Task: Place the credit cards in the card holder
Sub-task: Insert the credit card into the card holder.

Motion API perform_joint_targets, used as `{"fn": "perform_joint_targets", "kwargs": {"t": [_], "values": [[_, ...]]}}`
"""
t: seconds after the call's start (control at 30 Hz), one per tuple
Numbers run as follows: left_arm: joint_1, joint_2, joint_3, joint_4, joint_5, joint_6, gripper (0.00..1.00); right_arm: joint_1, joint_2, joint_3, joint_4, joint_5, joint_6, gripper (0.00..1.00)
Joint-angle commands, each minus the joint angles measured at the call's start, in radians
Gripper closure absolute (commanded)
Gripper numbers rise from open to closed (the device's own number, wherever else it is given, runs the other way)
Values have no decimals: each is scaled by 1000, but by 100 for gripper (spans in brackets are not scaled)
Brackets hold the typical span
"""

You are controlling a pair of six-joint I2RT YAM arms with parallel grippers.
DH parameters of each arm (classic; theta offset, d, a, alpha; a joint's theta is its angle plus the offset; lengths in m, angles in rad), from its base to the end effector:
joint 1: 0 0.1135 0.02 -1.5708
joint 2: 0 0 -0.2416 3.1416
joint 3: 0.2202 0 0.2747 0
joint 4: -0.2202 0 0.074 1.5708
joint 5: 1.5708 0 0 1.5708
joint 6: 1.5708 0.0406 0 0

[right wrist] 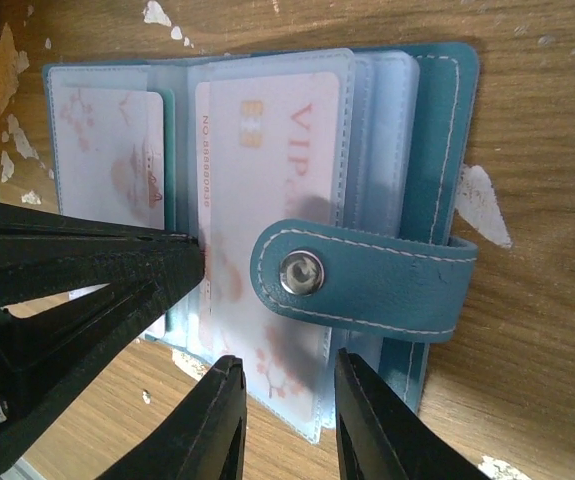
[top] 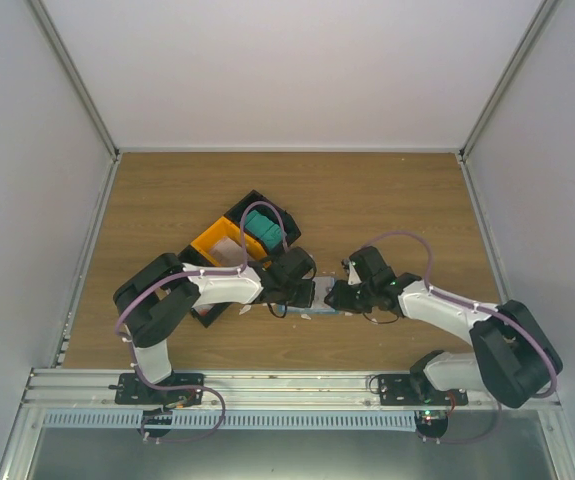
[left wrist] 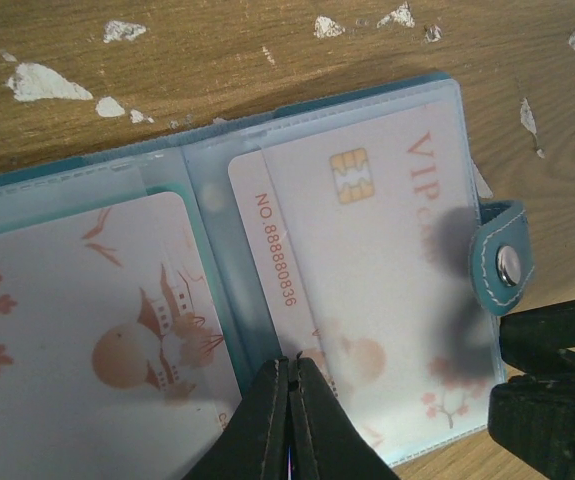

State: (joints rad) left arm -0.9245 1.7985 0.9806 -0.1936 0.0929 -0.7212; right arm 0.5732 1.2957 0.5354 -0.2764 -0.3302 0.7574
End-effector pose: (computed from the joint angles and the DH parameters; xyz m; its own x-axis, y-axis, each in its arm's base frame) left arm 0.2152 -0.2915 0.0973 -0.9278 0.1382 -0.3466 0.2822 0.8676 -0.4094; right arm 0.2005 0.1451 0.1080 -0.9732 0.1454 -0.1782 0.0233 0.8332 0.5525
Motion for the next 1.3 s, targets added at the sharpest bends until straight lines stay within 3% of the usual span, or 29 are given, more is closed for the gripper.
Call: {"fn": "perform_joint_targets", "kwargs": {"t": [0.0,0.5,0.77,1.27], "values": [[7,31,-25,-5,-16,15,96,5,22,-14,29,-15,14,74],[7,30,-34,11,-7,14,96,6,25,-35,98,-60,61,85],[7,31,-36,16,-7,15,96,5,3,-10,21,13,52,78],[7,38,-34,20,1,14,96,5,17,-13,49,-43,39,82]]}}
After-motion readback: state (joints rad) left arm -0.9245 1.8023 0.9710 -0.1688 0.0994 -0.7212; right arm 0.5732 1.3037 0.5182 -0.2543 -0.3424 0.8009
